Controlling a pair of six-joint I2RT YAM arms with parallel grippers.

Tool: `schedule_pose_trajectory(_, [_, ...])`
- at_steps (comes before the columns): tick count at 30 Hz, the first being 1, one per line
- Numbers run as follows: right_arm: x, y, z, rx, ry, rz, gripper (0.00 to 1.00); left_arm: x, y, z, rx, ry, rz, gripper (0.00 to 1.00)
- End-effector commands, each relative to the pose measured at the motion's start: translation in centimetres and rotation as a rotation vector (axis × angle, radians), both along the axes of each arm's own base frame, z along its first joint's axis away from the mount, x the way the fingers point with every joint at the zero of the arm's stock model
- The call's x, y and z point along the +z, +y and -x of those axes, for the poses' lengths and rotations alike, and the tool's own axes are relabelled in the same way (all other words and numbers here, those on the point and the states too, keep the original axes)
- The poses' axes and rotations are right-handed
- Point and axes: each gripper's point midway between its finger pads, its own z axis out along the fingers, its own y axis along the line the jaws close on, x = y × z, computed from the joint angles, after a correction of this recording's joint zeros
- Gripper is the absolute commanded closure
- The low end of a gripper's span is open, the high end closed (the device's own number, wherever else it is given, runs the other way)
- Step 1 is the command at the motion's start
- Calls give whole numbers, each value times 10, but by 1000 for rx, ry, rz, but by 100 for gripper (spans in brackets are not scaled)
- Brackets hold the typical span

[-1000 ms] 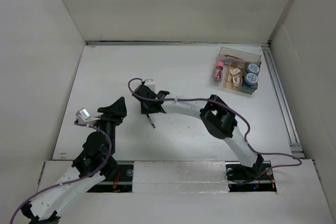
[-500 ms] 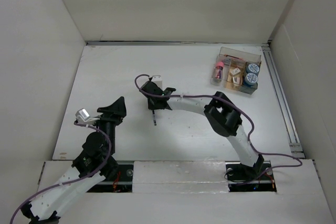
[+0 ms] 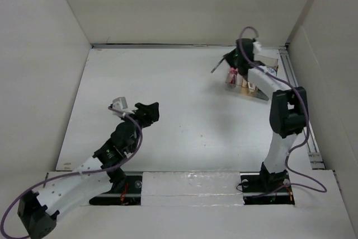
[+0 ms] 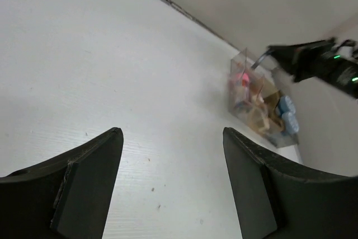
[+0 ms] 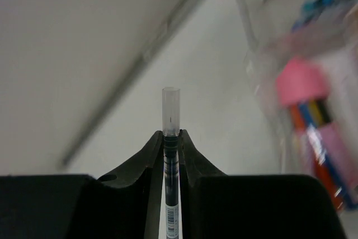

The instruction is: Organize the desk

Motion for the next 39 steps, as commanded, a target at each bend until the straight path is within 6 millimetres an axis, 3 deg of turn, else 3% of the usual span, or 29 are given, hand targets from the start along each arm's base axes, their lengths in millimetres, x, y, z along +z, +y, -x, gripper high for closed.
schedule_pose_trajectory(1, [74, -86, -35, -330, -260, -235, 100, 24, -27, -7, -99, -26, -27, 32])
schedule_pose_trajectory(2, [78, -125, -42, -423, -304, -261, 100, 22, -29, -8, -102, -14, -34, 32])
schedule_pose_trajectory(3, [67, -146, -47, -485, -298, -271, 100, 20, -32, -9, -108, -3, -42, 32])
schedule_pose_trajectory(4, [74, -166, -53, -557, -326, -289, 100, 20, -34, -8, -121, -5, -40, 32])
schedule_pose_trajectory(5, [66, -193, -54, -620, -299, -278, 100, 20, -35, -8, -127, -13, -41, 32])
schedule_pose_trajectory(7, [51, -216, -62, -696, -267, -280, 100, 21, -34, -6, -130, -38, -23, 32])
schedule_pose_trajectory(8, [58, -223, -67, -712, -280, -285, 100, 20, -32, -6, -127, -42, -22, 32])
schedule_pose_trajectory(12, [48, -248, -75, -798, -256, -254, 100, 23, -30, -5, -123, -63, -13, 32])
schedule_pose_trajectory(20, [17, -260, -80, -858, -193, -227, 100, 18, -30, -8, -110, -46, -32, 32])
schedule_pose_trajectory(30, [-30, -259, -65, -876, -93, -198, 100, 19, -28, -8, -103, -47, -24, 32])
schedule_pose_trajectory(36, [-38, -258, -55, -882, -73, -200, 90, 19, -29, -7, -108, -43, -21, 32])
schedule_pose_trajectory(37, [-41, -258, -53, -887, -62, -198, 87, 19, -29, -7, -110, -43, -21, 32])
schedule_pose_trajectory(38, [-41, -259, -49, -894, -59, -196, 77, 20, -29, -6, -109, -48, -16, 32])
schedule_pose_trajectory(39, [-42, -259, -49, -894, -59, -196, 77, 20, -29, -6, -109, -48, -14, 32])
